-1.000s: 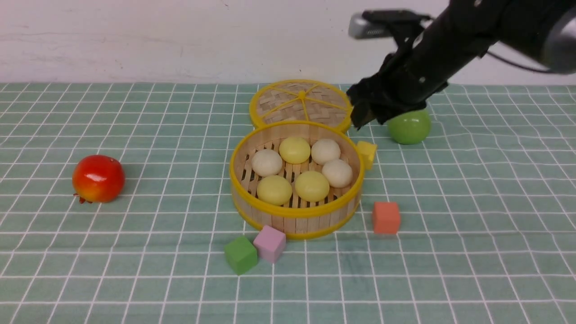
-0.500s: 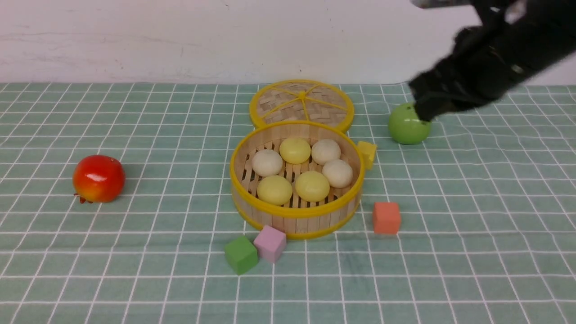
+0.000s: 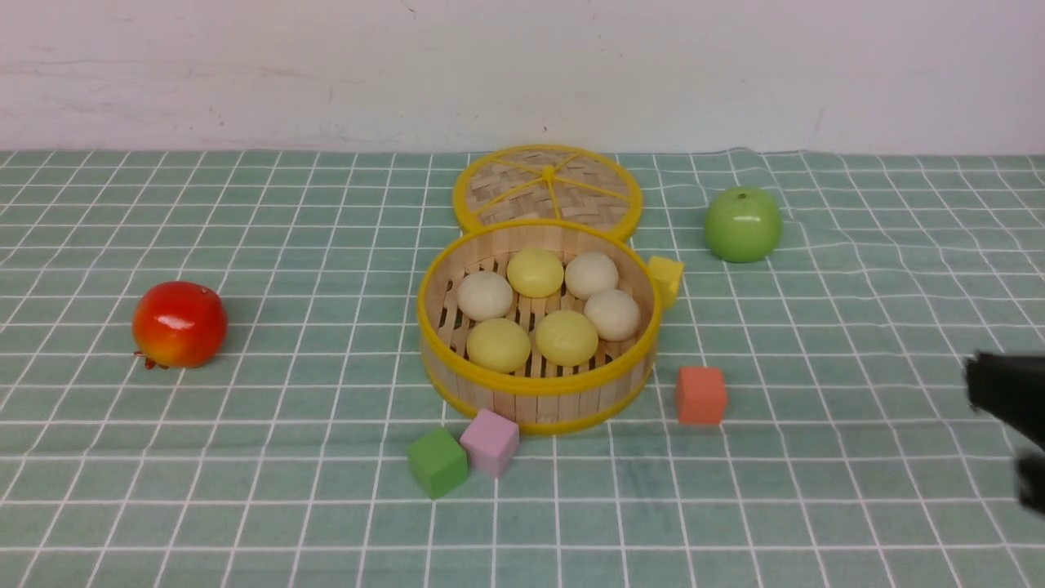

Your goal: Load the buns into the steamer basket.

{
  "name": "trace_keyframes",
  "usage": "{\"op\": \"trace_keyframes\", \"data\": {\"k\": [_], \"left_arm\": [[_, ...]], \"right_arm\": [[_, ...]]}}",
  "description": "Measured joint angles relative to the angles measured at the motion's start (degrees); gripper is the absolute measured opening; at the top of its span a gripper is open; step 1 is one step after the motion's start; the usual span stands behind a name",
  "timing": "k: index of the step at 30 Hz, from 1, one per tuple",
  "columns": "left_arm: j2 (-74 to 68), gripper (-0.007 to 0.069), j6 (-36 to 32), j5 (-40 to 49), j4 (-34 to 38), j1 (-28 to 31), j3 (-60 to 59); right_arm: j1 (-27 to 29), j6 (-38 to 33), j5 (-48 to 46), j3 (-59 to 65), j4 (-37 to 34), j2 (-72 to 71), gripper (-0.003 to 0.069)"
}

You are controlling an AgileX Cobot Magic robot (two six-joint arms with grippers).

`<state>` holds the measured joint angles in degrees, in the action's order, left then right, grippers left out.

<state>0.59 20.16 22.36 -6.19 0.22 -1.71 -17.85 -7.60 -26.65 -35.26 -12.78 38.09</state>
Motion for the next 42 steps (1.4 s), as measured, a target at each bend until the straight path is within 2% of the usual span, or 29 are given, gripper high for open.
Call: {"op": "trace_keyframes", "data": {"k": [3,10,24,31,34,37,42], "left_arm": [[0.0,0.0238,0.0,0.0,0.0,0.0,0.0],[0.0,0.0238,0.0,0.0,0.0,0.0,0.0],[0.0,0.0238,0.0,0.0,0.0,0.0,0.0],[0.0,0.0238,0.0,0.0,0.0,0.0,0.0],[0.0,0.0238,0.0,0.0,0.0,0.0,0.0],[0.0,0.0238,0.0,0.0,0.0,0.0,0.0],[0.0,0.0238,0.0,0.0,0.0,0.0,0.0]], "right_arm": [[0.0,0.01,3.03,7.39,0.0,-8.24,-0.002],[0.0,1.75,5.3,14.74,0.0,-18.55,-0.0018],[0.0,2.41,4.82,14.94,0.22,-19.74,-0.0009],[0.34,2.62,4.82,15.36,6.93,-20.33,-0.0004],[3.0,2.62,4.77,16.37,7.38,-21.64,-0.0003],[11.8,2.74,4.83,20.44,7.26,-25.75,-0.0001],[20.73,2.74,4.82,27.38,8.24,-33.06,0.0]]}}
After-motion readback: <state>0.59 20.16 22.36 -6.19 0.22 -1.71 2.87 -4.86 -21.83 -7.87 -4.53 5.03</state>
